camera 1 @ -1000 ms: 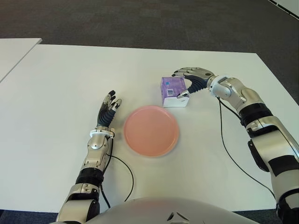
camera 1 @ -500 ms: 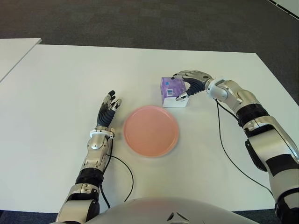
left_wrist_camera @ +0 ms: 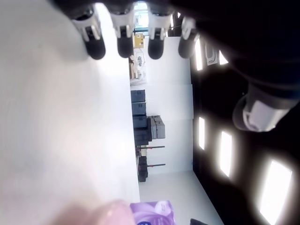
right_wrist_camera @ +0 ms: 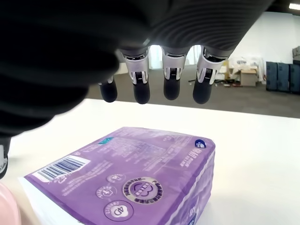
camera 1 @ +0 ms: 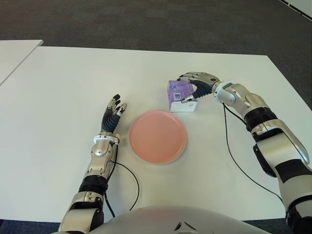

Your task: Put the tissue paper into the plate.

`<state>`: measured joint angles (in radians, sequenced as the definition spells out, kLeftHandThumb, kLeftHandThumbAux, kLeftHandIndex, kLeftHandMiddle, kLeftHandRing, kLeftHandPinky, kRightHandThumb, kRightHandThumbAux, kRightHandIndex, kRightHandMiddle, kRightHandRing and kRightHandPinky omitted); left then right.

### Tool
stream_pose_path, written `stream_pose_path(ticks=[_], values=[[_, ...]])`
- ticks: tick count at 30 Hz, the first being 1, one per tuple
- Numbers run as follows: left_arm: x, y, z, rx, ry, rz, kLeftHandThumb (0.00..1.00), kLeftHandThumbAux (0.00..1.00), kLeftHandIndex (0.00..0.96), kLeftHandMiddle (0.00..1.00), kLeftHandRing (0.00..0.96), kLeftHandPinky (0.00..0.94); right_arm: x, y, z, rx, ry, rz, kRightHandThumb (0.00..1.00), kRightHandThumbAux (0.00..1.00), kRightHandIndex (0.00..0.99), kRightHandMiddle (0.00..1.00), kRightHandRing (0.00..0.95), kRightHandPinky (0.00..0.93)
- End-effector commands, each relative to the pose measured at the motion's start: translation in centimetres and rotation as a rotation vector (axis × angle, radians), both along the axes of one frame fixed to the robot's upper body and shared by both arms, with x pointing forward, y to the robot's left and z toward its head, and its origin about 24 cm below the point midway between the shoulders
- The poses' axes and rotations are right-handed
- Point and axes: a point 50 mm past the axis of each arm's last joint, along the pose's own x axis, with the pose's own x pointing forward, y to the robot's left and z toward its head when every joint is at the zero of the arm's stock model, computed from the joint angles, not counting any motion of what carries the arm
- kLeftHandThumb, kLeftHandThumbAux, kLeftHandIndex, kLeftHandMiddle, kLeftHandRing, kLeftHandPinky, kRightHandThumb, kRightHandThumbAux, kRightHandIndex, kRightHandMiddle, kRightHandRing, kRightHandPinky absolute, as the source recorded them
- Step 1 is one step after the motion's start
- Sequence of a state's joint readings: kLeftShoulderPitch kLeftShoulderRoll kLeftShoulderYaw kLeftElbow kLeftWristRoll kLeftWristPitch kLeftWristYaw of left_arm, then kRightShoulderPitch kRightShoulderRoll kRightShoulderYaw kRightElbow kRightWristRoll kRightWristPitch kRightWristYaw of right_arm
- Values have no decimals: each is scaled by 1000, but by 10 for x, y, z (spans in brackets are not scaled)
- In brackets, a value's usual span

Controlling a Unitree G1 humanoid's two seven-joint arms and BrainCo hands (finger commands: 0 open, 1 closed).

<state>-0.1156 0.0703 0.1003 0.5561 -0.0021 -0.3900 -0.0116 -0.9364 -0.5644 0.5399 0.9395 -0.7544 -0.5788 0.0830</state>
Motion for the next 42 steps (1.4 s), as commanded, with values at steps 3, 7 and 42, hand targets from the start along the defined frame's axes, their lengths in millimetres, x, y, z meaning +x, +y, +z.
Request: stream_pose_path(ticks=[3,7,42], values=[[-20,2,-29,-17,144,14,0,462,0,0,0,0,0,6,-3,-17,14,22,204,377,0,3,0,0],[-21,2,-29,-8,141,14,0,457,0,0,0,0,0,9,-5,-22,20,22,213,378,0,3,0,0],[-25,0,-30,-19,117,35,0,458,0,0,0,0,-1,14,-30,-141,79,33,255,415,0,17,0,0]])
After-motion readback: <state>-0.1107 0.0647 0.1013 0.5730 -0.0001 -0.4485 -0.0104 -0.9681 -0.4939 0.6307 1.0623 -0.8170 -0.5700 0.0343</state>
